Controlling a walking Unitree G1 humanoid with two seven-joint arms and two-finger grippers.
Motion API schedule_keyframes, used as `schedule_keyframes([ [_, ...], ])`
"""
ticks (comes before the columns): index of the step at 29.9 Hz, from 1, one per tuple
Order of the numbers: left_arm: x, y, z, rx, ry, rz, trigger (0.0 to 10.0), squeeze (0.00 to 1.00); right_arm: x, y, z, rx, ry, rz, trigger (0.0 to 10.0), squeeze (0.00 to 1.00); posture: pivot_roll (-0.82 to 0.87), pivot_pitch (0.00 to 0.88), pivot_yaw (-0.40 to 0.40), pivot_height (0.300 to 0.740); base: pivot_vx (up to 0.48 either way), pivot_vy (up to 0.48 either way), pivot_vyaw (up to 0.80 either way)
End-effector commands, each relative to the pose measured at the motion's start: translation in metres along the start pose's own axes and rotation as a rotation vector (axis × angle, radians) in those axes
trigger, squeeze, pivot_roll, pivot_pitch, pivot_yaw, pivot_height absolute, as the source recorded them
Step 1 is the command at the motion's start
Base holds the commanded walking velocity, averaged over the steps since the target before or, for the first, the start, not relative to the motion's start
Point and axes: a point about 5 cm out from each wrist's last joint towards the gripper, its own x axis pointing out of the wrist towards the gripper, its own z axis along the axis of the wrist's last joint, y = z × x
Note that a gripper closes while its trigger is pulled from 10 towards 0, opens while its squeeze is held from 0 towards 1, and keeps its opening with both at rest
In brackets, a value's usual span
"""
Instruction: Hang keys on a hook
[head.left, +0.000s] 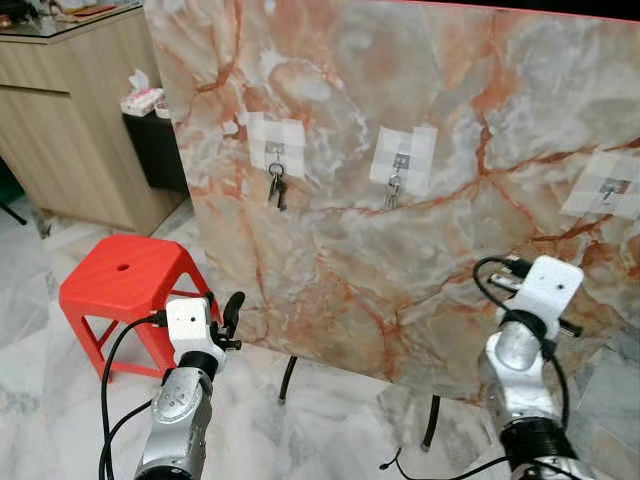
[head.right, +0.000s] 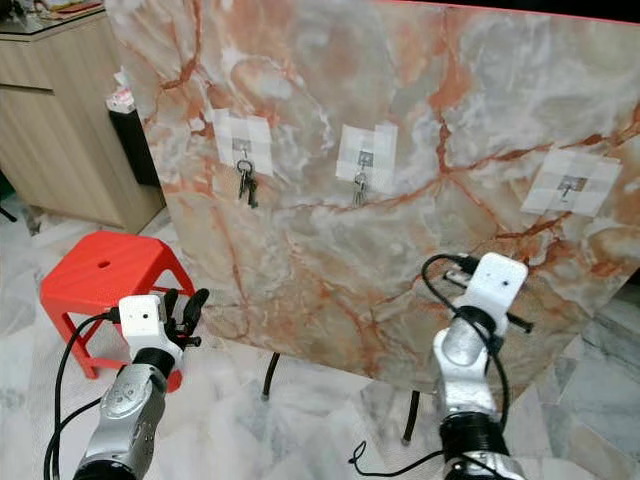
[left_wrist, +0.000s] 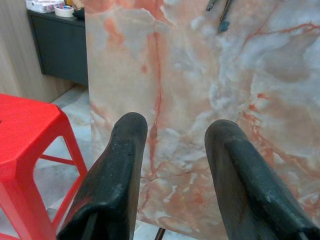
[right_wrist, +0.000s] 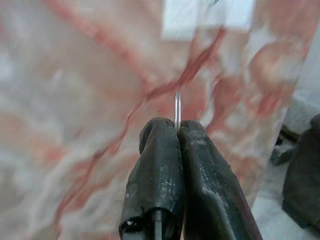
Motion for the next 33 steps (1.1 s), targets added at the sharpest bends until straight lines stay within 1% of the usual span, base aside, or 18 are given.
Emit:
schedule_keyframes([
  [1, 0.0, 0.0, -0.001, -0.007, 0.009, 0.001, 10.0, 0.0, 0.0, -0.001, 0.004, 0.032, -0.011, -0.002, 10.0, 0.0, 0.08, 0.0, -0.039, 0.74, 0.0, 0.0, -0.66],
  [3, 0.0, 0.0, -0.001, -0.008, 0.009, 0.001, 10.0, 0.0, -0.003, 0.001, 0.002, 0.037, 0.0, 0.02, 10.0, 0.0, 0.08, 0.0, -0.04, 0.74, 0.0, 0.0, -0.74],
  [7, 0.001, -0.002, -0.001, -0.009, 0.01, -0.002, 10.0, 0.0, -0.003, 0.002, 0.001, 0.054, 0.011, 0.031, 10.0, 0.0, 0.07, 0.0, -0.041, 0.74, 0.0, 0.0, -0.74],
  [14, -0.001, -0.004, -0.004, -0.007, 0.019, -0.007, 10.0, 0.0, -0.002, 0.01, 0.005, 0.072, 0.005, 0.08, 10.0, 0.0, 0.08, 0.0, -0.049, 0.74, 0.0, 0.0, -0.74],
  [18, -0.002, -0.005, -0.003, 0.011, 0.011, -0.02, 10.0, 0.0, -0.004, 0.012, 0.003, 0.074, 0.013, 0.091, 10.0, 0.0, 0.08, 0.0, -0.048, 0.74, 0.0, 0.0, -0.74],
  [22, -0.011, 0.004, -0.018, 0.081, 0.101, -0.027, 10.0, 0.0, -0.005, 0.013, 0.002, 0.077, 0.018, 0.096, 10.0, 0.0, 0.07, 0.0, -0.045, 0.74, 0.0, -0.421, -0.74],
  [23, -0.021, 0.013, -0.033, 0.104, 0.171, -0.021, 10.0, 0.0, -0.006, 0.013, 0.002, 0.077, 0.018, 0.098, 10.0, 0.0, 0.08, 0.0, -0.043, 0.74, 0.0, 0.0, -0.74],
  [25, -0.036, 0.025, -0.049, 0.142, 0.246, -0.009, 10.0, 0.0, -0.006, 0.013, 0.001, 0.077, 0.019, 0.1, 10.0, 0.0, 0.08, 0.0, -0.043, 0.74, 0.0, 0.0, -0.74],
  [26, -0.048, 0.034, -0.06, 0.167, 0.303, 0.005, 10.0, 0.0, -0.006, 0.013, 0.001, 0.079, 0.02, 0.102, 10.0, 0.0, 0.08, 0.0, -0.043, 0.74, 0.0, 0.0, -0.74],
  [27, -0.05, 0.036, -0.062, 0.17, 0.314, 0.008, 10.0, 0.0, -0.006, 0.013, 0.001, 0.079, 0.02, 0.102, 10.0, 0.0, 0.08, 0.0, -0.043, 0.74, 0.0, 0.0, -0.74],
  [28, -0.064, 0.048, -0.076, 0.199, 0.413, 0.043, 10.0, 0.0, -0.006, 0.013, 0.002, 0.08, 0.019, 0.101, 10.0, 0.0, 0.08, 0.0, -0.045, 0.74, 0.0, 0.0, -0.74],
  [29, -0.064, 0.048, -0.076, 0.199, 0.413, 0.043, 10.0, 0.0, -0.006, 0.013, 0.002, 0.08, 0.019, 0.101, 10.0, 0.0, 0.08, 0.0, -0.045, 0.74, 0.0, 0.0, -0.74],
  [30, -0.075, 0.058, -0.086, 0.209, 0.488, 0.08, 10.0, 0.0, -0.005, 0.013, 0.001, 0.081, 0.021, 0.1, 10.0, 0.0, 0.1, 0.0, -0.051, 0.74, 0.0, 0.0, -0.75],
  [32, -0.087, 0.067, -0.097, 0.22, 0.58, 0.122, 10.0, 0.0, -0.006, 0.015, 0.0, 0.082, 0.031, 0.104, 10.0, 0.0, 0.1, 0.0, -0.053, 0.74, 0.0, 0.0, -0.74],
  [33, -0.095, 0.072, -0.103, 0.214, 0.636, 0.152, 10.0, 0.0, -0.007, 0.016, -0.001, 0.083, 0.035, 0.108, 10.0, 0.0, 0.1, 0.0, -0.053, 0.74, 0.0, 0.0, -0.74],
])
